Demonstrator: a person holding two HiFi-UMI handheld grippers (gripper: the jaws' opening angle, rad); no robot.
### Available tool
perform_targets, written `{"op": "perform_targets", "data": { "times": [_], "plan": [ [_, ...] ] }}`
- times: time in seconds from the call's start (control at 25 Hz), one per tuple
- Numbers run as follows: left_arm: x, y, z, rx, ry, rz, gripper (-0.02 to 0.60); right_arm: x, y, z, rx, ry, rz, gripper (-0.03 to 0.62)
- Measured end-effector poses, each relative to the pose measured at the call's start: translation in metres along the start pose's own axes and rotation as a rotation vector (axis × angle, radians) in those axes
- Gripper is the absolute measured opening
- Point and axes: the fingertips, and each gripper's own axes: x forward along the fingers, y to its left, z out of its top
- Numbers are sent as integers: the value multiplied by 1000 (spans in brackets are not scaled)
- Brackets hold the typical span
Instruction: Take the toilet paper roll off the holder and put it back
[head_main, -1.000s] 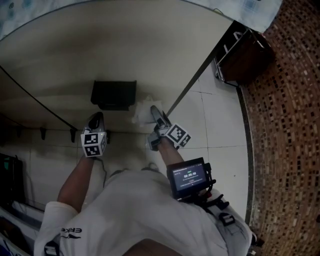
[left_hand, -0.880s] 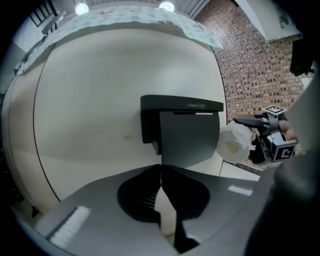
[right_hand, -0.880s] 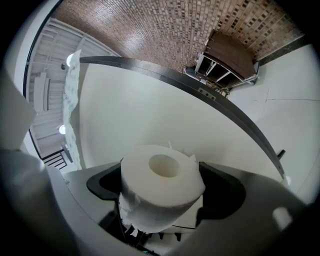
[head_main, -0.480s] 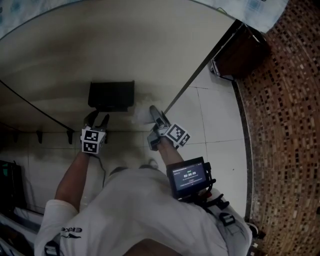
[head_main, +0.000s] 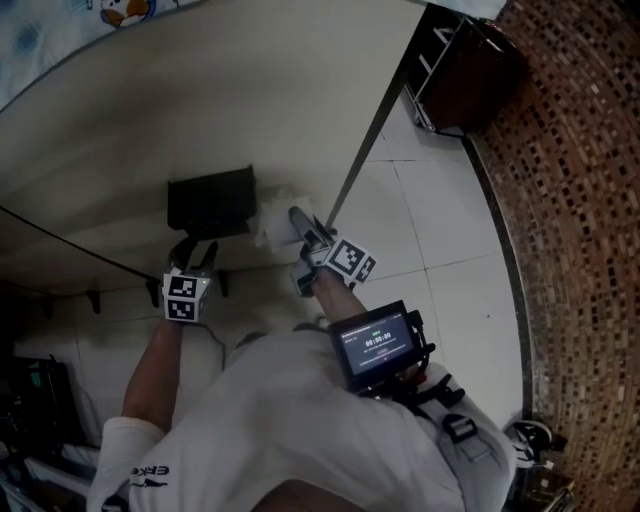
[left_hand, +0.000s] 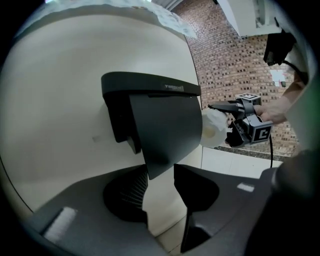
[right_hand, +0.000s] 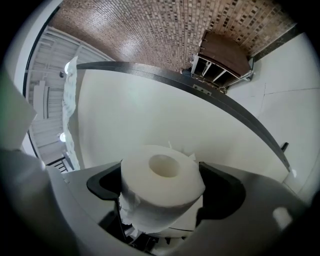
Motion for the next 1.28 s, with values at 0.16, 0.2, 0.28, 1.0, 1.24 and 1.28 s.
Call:
{"op": "perform_targets", "data": {
  "times": [0.16,0.2,0.28,1.0,1.24,1.28],
  "plan": [
    [-9,-16,-5,3,12,-13,144,-4,-2,3,30,-9,33,468],
    [-12,-19,-5,3,14,-21,144,-4,-2,2,40,-12,41,468],
    [-18,-24,-8,3,22,-36,144,-3,0,1,65,-27,63,468],
    [-40,-32,1,-5,78,-123,150,27,9,-11,125,-37,146,468],
    [-40,-31,-2,-17,82,-129,150,35,7,-11,136,-51,153,468],
    [-40,-32,-1,-16,84,-130,150,35,8,-12,137,-47,156,468]
  ]
}}
